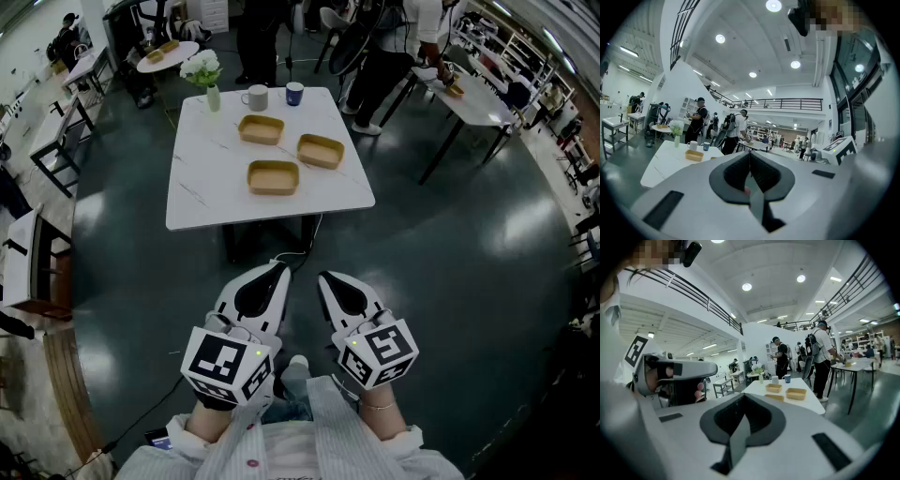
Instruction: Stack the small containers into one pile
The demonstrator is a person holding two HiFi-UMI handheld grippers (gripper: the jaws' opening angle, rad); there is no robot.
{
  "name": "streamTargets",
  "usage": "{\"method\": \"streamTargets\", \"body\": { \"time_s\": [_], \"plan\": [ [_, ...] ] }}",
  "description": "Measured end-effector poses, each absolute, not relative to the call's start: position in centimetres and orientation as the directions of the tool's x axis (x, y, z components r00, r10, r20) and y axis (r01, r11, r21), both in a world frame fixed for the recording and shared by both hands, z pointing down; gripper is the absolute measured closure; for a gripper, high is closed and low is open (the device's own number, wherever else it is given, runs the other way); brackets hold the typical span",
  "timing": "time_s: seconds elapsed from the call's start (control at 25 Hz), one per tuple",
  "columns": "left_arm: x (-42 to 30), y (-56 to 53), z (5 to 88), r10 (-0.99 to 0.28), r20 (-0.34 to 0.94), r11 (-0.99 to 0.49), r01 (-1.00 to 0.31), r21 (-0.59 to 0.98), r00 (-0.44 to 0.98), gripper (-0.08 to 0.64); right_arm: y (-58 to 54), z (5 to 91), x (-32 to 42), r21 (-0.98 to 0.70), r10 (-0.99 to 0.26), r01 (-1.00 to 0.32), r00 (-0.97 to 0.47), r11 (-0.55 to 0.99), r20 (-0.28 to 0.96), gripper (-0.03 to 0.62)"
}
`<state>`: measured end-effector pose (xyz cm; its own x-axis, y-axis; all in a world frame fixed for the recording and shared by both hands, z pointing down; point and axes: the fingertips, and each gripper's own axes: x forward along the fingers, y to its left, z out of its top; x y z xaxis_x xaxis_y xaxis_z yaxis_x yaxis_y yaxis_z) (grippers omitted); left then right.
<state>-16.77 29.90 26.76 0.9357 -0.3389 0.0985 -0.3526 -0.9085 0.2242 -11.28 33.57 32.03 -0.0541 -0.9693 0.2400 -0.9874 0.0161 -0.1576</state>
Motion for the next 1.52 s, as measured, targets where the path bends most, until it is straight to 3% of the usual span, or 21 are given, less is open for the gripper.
{"method": "streamTargets", "body": {
  "time_s": [0.88,1.52],
  "plan": [
    [-12.5,30.9,26.4,-0.457,0.103,-0.867,-0.468,0.172,0.884,0.541,37.8,33.1,-4.1,-0.210,-0.976,-0.977,-0.068,0.023,0.208,0.581],
    [-6.9,19.9,27.4,-0.473,0.097,-0.861,-0.483,0.159,0.875,0.541,26.2,34.3,1.3,-0.204,-0.966,-0.978,-0.100,0.051,0.237,0.581]
  ]
}}
